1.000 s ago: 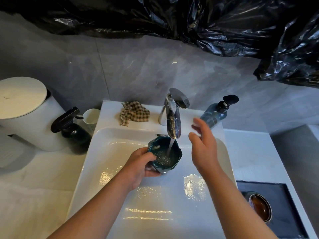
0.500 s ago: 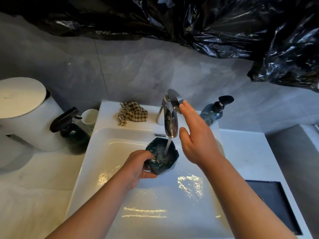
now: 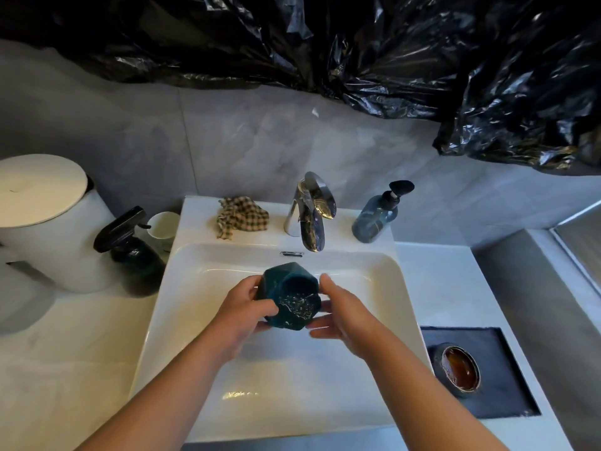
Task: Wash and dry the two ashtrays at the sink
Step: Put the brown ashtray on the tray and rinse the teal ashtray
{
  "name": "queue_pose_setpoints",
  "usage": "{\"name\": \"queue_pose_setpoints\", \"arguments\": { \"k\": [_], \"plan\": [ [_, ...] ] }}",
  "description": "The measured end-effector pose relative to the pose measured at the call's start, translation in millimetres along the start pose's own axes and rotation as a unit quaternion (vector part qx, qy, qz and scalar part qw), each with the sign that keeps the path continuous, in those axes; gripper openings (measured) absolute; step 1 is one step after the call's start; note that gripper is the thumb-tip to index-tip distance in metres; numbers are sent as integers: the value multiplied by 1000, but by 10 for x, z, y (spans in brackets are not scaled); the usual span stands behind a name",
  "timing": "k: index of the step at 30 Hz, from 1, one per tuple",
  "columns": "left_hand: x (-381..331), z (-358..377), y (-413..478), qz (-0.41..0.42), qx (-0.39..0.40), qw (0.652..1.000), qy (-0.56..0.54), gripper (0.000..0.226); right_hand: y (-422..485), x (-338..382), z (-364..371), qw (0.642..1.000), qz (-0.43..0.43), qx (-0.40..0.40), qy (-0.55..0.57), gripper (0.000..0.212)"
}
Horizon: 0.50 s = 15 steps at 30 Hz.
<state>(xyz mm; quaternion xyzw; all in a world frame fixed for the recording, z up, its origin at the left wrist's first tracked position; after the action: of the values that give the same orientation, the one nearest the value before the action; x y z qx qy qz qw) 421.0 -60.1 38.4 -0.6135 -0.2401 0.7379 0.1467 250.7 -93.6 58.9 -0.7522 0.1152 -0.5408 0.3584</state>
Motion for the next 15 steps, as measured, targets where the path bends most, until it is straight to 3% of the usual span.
{"name": "queue_pose_setpoints", "arguments": {
  "k": [4,15],
  "plan": [
    [-124,32,-108,29,-1,999,22,57,9,93,41,997,33,26,65,51],
    [-129,270,-244,7,20,999,-34,46,-26,199,43,996,-38,60,52,36]
  ]
}}
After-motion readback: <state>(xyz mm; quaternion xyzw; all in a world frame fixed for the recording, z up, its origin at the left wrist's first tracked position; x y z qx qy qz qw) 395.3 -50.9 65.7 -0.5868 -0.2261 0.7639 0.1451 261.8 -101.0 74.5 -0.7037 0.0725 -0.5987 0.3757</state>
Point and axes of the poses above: each hand's wrist, its own y-axis towards the middle knuckle, its own z-axis out of the palm, x = y × z, the point moved 8 cm from there along y, towards the middle knuckle
